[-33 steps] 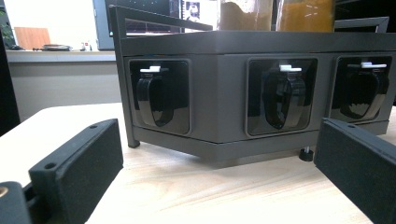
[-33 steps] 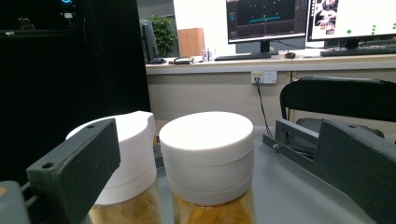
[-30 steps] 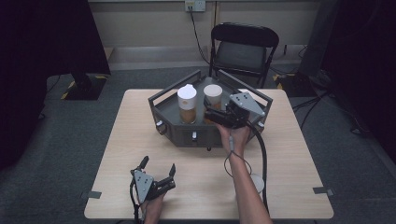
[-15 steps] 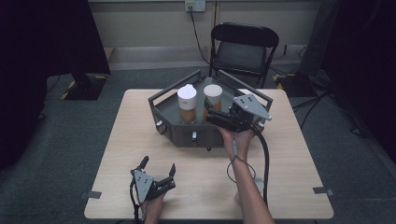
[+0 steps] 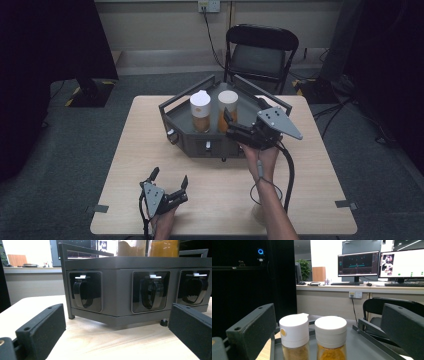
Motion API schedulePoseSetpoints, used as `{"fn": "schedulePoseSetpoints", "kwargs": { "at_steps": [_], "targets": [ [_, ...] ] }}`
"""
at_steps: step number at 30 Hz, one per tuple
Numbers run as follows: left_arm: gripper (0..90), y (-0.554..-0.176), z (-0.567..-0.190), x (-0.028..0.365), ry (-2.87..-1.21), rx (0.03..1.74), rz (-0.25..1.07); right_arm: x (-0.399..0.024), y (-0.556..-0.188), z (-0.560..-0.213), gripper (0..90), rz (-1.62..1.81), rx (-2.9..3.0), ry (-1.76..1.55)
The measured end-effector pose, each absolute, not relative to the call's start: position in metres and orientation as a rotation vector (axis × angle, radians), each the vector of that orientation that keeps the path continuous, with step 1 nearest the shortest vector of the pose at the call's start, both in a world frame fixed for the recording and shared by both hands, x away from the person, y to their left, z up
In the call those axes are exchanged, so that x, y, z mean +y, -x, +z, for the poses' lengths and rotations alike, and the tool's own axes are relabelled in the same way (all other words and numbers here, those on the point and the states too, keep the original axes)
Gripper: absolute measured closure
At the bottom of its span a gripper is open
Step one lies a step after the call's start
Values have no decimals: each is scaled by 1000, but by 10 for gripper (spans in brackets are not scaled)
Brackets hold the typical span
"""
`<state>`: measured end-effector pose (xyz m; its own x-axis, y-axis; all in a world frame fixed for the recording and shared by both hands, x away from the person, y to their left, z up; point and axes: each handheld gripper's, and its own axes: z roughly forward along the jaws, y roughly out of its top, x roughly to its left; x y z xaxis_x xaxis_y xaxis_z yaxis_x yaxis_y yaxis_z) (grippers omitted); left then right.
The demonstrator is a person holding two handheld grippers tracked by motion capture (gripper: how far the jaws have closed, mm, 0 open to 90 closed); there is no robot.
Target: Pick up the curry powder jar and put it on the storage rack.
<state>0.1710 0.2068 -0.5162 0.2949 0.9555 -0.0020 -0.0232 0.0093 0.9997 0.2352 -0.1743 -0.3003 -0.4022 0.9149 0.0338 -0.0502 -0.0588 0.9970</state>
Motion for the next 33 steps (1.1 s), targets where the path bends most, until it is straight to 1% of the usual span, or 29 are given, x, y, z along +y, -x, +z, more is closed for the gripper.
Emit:
{"fn": "schedulePoseSetpoints", "kwargs": {
  "at_steps": [22,33],
  "targets": [
    [9,-171,-516,207,-1314,972,994,-206,-178,-319,0,1556,1341,-928],
    [9,-171,-516,207,-1314,972,994,-224,-155,-335,0,1520,1311,-958]
  ]
}}
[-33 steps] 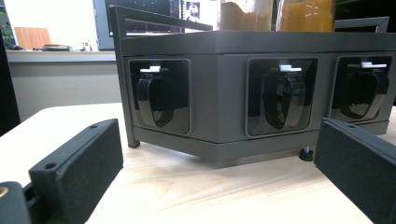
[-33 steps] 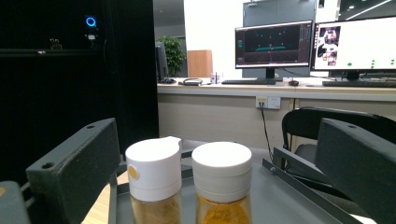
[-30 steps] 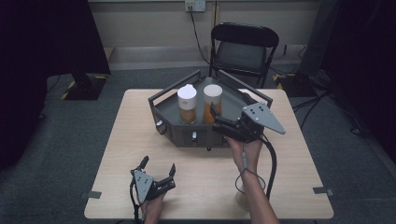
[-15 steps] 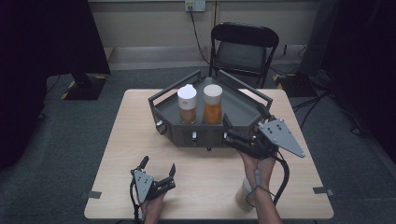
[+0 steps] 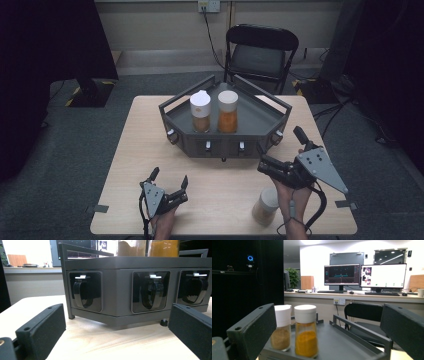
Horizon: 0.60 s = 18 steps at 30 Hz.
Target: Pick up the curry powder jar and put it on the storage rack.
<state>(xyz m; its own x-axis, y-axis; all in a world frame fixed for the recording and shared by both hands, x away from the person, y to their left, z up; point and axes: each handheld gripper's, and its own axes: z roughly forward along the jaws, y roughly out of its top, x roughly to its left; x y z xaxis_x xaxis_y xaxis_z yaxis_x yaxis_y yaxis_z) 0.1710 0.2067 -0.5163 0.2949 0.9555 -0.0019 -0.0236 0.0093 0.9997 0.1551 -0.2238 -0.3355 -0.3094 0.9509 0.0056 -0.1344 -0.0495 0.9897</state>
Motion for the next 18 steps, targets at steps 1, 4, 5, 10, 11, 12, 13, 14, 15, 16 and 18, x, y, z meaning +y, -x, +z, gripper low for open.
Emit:
{"fn": "schedulePoseSetpoints", "kwargs": {
  "at_steps": [1,4,5,10,11,12,13,14,15,16,18],
  "targets": [
    [9,-171,-516,207,-1314,972,994,-226,-154,-337,0,1524,1306,-968],
    [9,-171,-516,207,-1314,972,994,-230,-150,-343,0,1520,1294,-983],
    [9,-171,-516,207,-1314,972,994,-231,-148,-344,0,1514,1291,-986],
    [10,-171,-516,207,-1314,972,994,-235,-141,-354,0,1489,1276,-1001],
    [9,-171,-516,207,-1314,972,994,-236,-140,-356,0,1485,1271,-1003],
    [9,-171,-516,207,-1314,972,994,-237,-140,-357,0,1481,1270,-1008],
    [9,-171,-516,207,-1314,972,994,-238,-139,-359,0,1477,1267,-1012],
    [9,-171,-516,207,-1314,972,994,-239,-139,-361,0,1473,1262,-1018],
    [9,-171,-516,207,-1314,972,994,-240,-138,-362,0,1471,1258,-1022],
    [9,-171,-516,207,-1314,972,994,-241,-138,-364,0,1470,1255,-1028],
    [9,-171,-516,207,-1314,972,994,-243,-138,-366,0,1458,1254,-1038]
  ]
}}
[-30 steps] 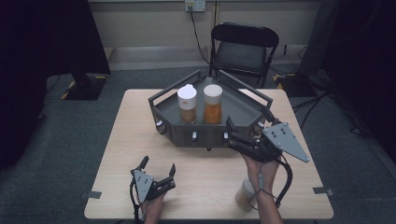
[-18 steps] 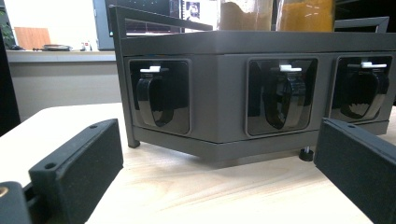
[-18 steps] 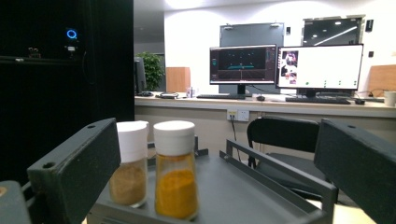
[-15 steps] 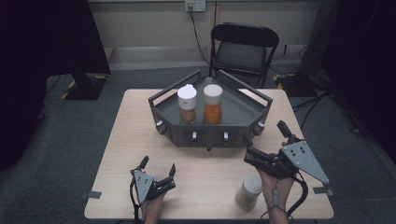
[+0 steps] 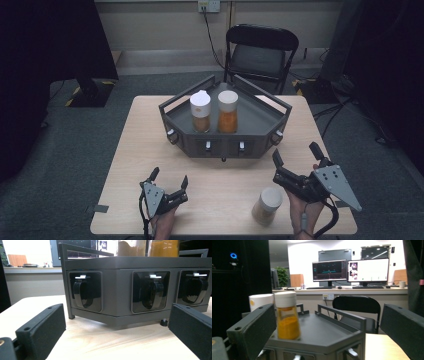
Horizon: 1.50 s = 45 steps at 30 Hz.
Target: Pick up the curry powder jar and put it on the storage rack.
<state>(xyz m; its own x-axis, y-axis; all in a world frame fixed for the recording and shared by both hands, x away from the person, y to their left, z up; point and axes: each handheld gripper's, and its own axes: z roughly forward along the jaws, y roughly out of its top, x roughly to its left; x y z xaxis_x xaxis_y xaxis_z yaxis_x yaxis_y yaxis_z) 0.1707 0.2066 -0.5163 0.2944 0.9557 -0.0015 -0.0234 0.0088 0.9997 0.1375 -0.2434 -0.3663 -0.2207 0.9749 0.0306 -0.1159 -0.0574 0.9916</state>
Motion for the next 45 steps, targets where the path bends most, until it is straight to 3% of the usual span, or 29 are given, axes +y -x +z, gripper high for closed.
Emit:
{"fn": "schedulePoseSetpoints", "kwargs": {
  "at_steps": [45],
  "targets": [
    [9,-171,-516,207,-1314,971,994,-248,-144,-466,1,1222,1148,-1214]
  ]
}}
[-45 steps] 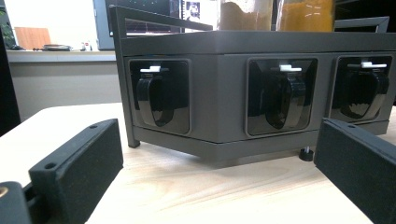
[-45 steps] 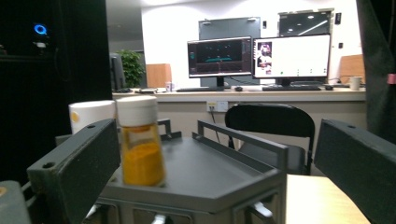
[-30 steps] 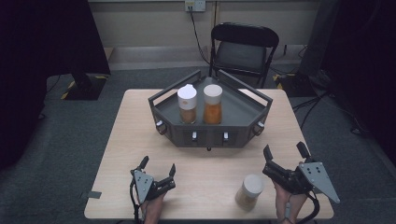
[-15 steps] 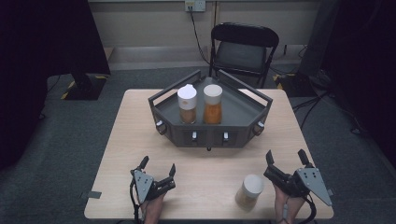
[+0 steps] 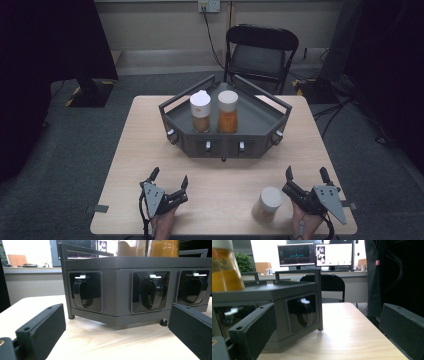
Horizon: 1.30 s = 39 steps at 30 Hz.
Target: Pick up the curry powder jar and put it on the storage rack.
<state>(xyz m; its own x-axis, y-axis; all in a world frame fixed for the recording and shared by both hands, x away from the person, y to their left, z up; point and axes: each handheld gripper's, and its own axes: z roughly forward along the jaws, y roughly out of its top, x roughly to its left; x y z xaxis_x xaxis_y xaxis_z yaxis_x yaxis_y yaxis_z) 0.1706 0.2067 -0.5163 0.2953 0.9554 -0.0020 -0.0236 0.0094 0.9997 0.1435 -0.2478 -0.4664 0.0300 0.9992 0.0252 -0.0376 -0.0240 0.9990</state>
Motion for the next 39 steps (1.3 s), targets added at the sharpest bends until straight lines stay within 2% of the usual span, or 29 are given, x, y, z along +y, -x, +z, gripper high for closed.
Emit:
{"fn": "schedulePoseSetpoints", "kwargs": {
  "at_steps": [14,39],
  "targets": [
    [9,-171,-516,207,-1314,971,993,-245,-146,-491,4,1179,1176,-1231],
    [10,-171,-516,207,-1314,971,993,-246,-150,-505,12,1156,1189,-1240]
  ]
}}
